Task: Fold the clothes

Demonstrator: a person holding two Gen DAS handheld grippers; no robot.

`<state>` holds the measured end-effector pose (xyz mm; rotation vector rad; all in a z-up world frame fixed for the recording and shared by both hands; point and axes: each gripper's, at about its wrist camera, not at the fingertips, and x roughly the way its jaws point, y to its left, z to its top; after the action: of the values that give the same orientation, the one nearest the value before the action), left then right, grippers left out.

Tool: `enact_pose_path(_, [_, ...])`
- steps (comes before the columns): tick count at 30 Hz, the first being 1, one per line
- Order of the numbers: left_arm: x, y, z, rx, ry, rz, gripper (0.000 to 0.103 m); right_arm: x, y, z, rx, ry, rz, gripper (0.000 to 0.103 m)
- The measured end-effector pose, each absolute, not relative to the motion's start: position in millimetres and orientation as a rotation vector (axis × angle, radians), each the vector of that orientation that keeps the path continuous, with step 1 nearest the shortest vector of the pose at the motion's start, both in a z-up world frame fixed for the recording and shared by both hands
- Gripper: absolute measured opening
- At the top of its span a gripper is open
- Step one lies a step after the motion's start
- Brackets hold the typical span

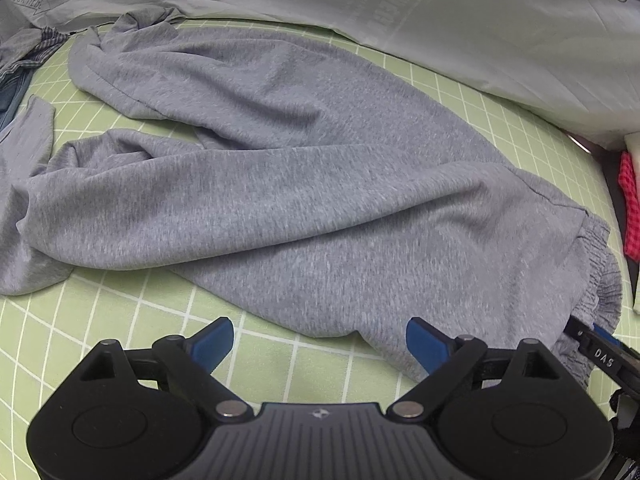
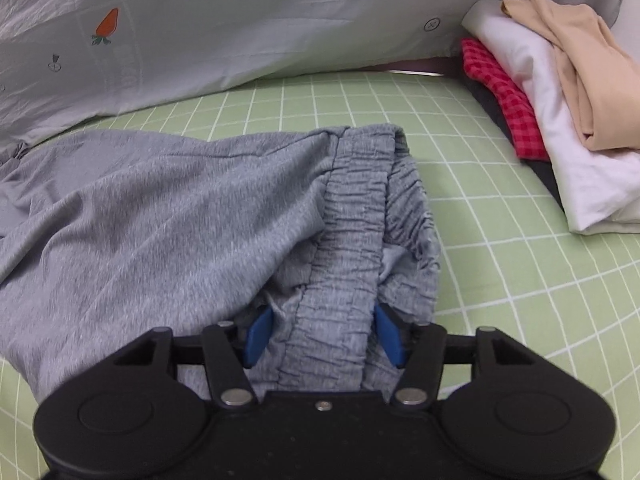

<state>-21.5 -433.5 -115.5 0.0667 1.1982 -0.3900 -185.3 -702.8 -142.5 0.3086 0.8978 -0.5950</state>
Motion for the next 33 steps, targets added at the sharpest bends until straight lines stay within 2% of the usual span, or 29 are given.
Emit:
enact_pose_path(2, [-25.5, -430.9, -110.5, 0.056, 1.186, -0.393, 0.093, -184.4, -700.9, -142.4, 0.296, 0.917, -0.586, 0.060])
enact_pose_path(3, [-27.8, -429.4, -107.8, 0.051, 1.180, -0.394, 0.093, -185.0, -699.1, -141.9, 0.288, 0.914, -0.585, 0.056])
enact_pose_path(5, [-33.3, -425.6, -102.2, 0.037, 1.165, -0.398, 0.093, -190.1, -698.3, -136.5, 0.296, 0.888, -0.576, 0.040])
enact_pose_path(6, [-37.1, -422.9, -98.6, 0.027, 1.156, -0.400, 0.093, -192.8, -698.0, -133.7, 0.301, 0.874, -0.571, 0.021])
enact_pose_path(7, [-41.4, -420.0, -95.6, 0.018, 1.147, -0.400, 0.093, -197.5, -695.1, -126.9, 0.290, 0.853, -0.574, 0.007])
enact_pose_path(17, [-89.6, -384.9, -80.9, -0.022, 1.117, -0.398, 0.093, -289.4, -639.0, -40.1, 0.306, 0.627, -0.505, 0.006])
enact_pose_path(23, [-112.0, -363.8, -85.6, -0.015, 1.164, -0.393, 0.093, -323.0, -613.2, -96.5, 0.542, 0.863, -0.428, 0.006])
enact_pose_path(26, [-118.4, -357.9, -81.9, -0.003, 1.160, -0.402, 0.093, -331.5, -615.3, -112.7, 0.646, 0.911, -0.429, 0.007])
enact_pose_path(28, [-122.5, -354.7, -80.5, 0.006, 1.158, -0.409, 0.093, -336.5, -613.3, -110.6, 0.661, 0.896, -0.446, 0.011])
enact_pose_path(31, [-126.0, -349.7, -80.0, 0.005, 1.163, -0.412, 0.093, -338.7, -608.6, -104.9, 0.648, 0.874, -0.476, 0.027])
enact_pose_path(32, [-126.5, -348.4, -79.5, 0.002, 1.162, -0.409, 0.093, -341.1, -607.6, -103.5, 0.645, 0.862, -0.482, 0.040])
enact_pose_path(33, [-127.1, -347.3, -79.0, 0.000, 1.161, -0.405, 0.093, -342.3, -607.8, -101.0, 0.640, 0.848, -0.491, 0.048])
